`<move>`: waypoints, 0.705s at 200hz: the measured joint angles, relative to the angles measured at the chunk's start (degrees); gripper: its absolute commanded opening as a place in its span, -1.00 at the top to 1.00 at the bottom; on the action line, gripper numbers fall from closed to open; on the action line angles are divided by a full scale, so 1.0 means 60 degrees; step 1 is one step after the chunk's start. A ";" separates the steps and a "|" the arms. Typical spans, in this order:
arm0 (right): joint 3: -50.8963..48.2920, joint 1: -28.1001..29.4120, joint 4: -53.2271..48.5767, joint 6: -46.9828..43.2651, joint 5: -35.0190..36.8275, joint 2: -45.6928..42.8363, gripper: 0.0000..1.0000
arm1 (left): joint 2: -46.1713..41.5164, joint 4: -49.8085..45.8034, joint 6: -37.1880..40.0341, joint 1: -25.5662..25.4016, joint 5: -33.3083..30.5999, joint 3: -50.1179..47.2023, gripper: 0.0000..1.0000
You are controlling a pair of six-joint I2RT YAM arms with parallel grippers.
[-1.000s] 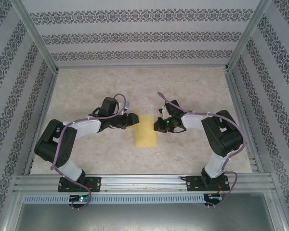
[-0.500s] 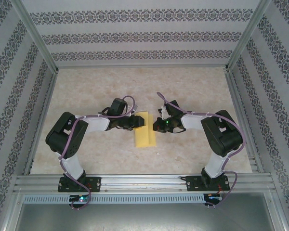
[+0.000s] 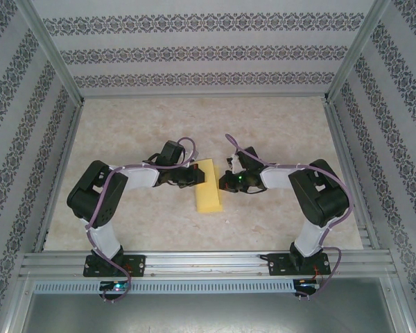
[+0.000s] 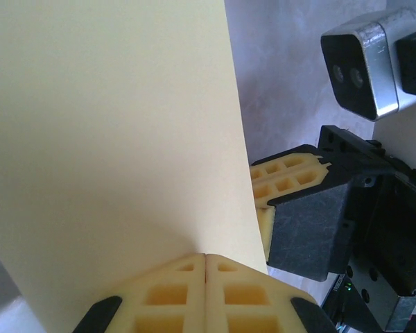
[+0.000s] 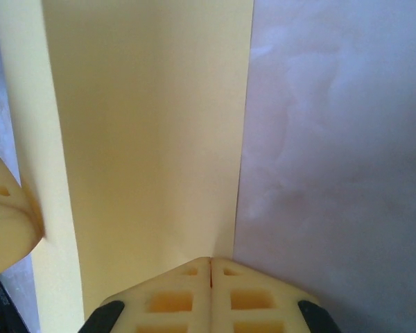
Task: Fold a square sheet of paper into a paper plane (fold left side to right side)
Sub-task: First fold in half a square sheet of paper at the center of the table.
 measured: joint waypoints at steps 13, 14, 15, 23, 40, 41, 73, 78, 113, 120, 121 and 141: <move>-0.0127 -0.0011 0.0029 0.0073 0.0004 -0.0146 1.00 | 0.0000 -0.0025 0.0011 -0.0004 0.0000 0.0015 1.00; -0.0135 -0.0011 0.0029 0.0087 0.0004 -0.0157 1.00 | 0.0000 -0.0025 0.0011 -0.0004 0.0000 0.0018 1.00; -0.0142 -0.0015 0.0036 0.0091 0.0004 -0.0164 1.00 | 0.0000 -0.0025 0.0011 -0.0004 0.0000 0.0018 1.00; -0.0240 -0.0033 0.0058 0.0117 0.0018 -0.0324 0.93 | 0.0000 -0.0029 0.0029 -0.0004 0.0000 0.0029 1.00; -0.0448 -0.0182 0.0098 0.0157 0.0025 -0.0780 0.71 | 0.0000 -0.0051 0.0040 -0.0004 0.0000 0.0044 1.00; -0.0466 -0.0208 0.0106 0.0157 0.0025 -0.0820 0.70 | 0.0000 -0.0051 0.0040 -0.0004 0.0000 0.0044 1.00; -0.0812 -0.0794 0.0441 0.0302 -0.0404 -0.1563 0.21 | 0.0000 -0.0131 0.0047 -0.0004 0.0000 0.0044 1.00; -0.0831 -0.0867 0.0532 0.0280 -0.0532 -0.1592 0.16 | 0.0000 -0.0135 0.0047 -0.0004 0.0004 0.0044 1.00; -0.0849 -0.0940 0.1184 0.0565 -0.1421 -0.1494 -0.02 | 0.0000 -0.0168 0.0080 -0.0004 0.0000 0.0044 1.00; -0.0841 -0.0936 0.1355 0.0627 -0.1574 -0.1384 -0.02 | 0.0000 -0.0168 0.0080 -0.0007 0.0004 0.0044 1.00; -0.0841 -0.0936 0.1366 0.0641 -0.1588 -0.1370 -0.03 | 0.0000 -0.0168 0.0080 -0.0007 0.0000 0.0044 1.00; -0.0769 -0.0809 0.1647 0.0718 -0.1858 -0.0845 -0.01 | 0.0000 -0.0164 0.0080 -0.0025 0.0004 0.0044 1.00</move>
